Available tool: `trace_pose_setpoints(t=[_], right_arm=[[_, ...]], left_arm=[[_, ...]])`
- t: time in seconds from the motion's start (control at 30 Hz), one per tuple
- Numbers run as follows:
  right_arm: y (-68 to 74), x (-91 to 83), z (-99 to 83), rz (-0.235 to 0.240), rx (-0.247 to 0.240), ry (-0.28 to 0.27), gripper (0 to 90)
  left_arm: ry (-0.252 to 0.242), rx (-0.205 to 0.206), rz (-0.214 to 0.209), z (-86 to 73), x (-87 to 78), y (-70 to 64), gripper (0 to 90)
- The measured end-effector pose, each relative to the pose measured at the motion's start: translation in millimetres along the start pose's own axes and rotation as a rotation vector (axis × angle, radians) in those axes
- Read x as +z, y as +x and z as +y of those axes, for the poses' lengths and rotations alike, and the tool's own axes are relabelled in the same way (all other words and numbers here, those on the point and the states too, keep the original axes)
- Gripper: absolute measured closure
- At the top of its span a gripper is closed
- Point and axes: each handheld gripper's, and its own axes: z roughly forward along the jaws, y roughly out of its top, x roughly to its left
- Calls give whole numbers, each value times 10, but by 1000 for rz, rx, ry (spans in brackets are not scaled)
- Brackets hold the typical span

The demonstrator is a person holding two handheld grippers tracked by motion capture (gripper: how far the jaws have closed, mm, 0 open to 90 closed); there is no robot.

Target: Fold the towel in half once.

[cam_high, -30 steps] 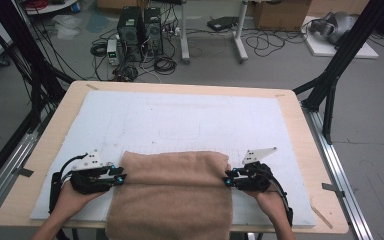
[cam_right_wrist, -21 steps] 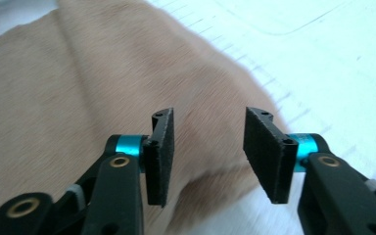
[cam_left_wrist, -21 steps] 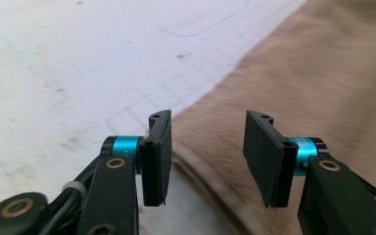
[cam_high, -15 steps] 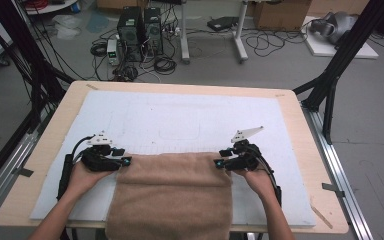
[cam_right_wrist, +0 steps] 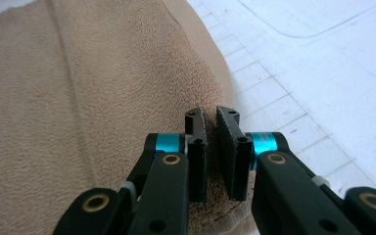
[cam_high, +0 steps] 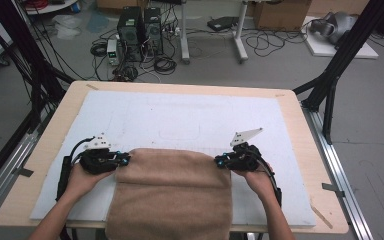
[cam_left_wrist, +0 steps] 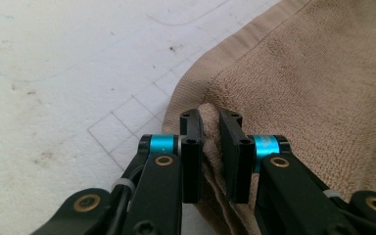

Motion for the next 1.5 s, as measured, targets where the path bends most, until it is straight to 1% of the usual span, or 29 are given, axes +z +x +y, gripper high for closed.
trace_pose_setpoints(t=[0.07,0.2,0.3,0.4,0.43,0.5,0.6,0.63,0.7,0.73,0.77,0.8,0.83,0.9,0.97,1.0,1.07,1.13,1.17,1.2,1.23,1.27,1.33,1.4,1.43,1.47,1.5], right_arm=[[24,-37,5,-7,-16,-5,832],[64,-127,18,2,-20,-32,832],[144,-182,42,5,-66,-50,827],[200,-197,56,5,-84,-42,827],[204,-193,55,-2,-91,-42,827],[197,-183,46,7,-81,-46,827],[190,-198,43,-6,-86,-51,827],[184,-215,44,-10,-90,-63,827],[204,-247,49,-3,-92,-73,827],[222,-256,52,2,-101,-74,827],[249,-264,52,13,-107,-75,827],[282,-273,49,18,-114,-77,825],[311,-285,45,15,-126,-76,825],[362,-307,27,19,-128,-85,825],[405,-303,4,17,-139,-85,823],[419,-286,-8,28,-140,-78,823],[436,-242,-34,36,-140,-66,821],[447,-210,-64,44,-136,-66,818],[455,-202,-78,51,-130,-67,818],[464,-195,-88,61,-133,-66,818],[473,-192,-96,71,-136,-60,818],[494,-194,-104,73,-141,-53,818],[527,-211,-120,88,-144,-54,818],[573,-234,-136,92,-152,-44,818],[593,-239,-148,110,-151,-40,819],[609,-238,-159,131,-155,-37,818],[628,-232,-168,142,-162,-27,817]], left_arm=[[-11,7,0,6,-25,-21,796],[-26,35,8,18,-83,-67,792],[-37,44,17,13,-117,-92,770],[-26,54,21,2,-113,-101,766],[-25,51,23,-4,-109,-105,767],[-24,56,25,-13,-107,-103,781],[-48,68,32,-12,-139,-113,799],[-65,68,31,-8,-156,-123,799],[-83,76,31,-2,-203,-151,797],[-90,79,27,-6,-226,-172,795],[-93,86,26,-17,-249,-190,792],[-84,99,25,-32,-273,-203,783],[-78,102,29,-53,-293,-224,770],[-84,101,22,-114,-332,-257,765],[-88,96,24,-173,-350,-279,763],[-83,87,18,-198,-348,-281,765],[-71,83,0,-238,-338,-290,815],[-79,82,-4,-270,-337,-317,823],[-77,91,-9,-279,-346,-327,823],[-74,93,-14,-286,-353,-341,823],[-73,105,-21,-295,-367,-364,824],[-69,110,-31,-303,-378,-383,824],[-47,122,-62,-324,-408,-417,826],[-29,136,-94,-359,-436,-458,821],[-15,140,-119,-379,-444,-473,814],[-1,148,-127,-398,-450,-493,804],[12,153,-139,-414,-458,-507,784]])
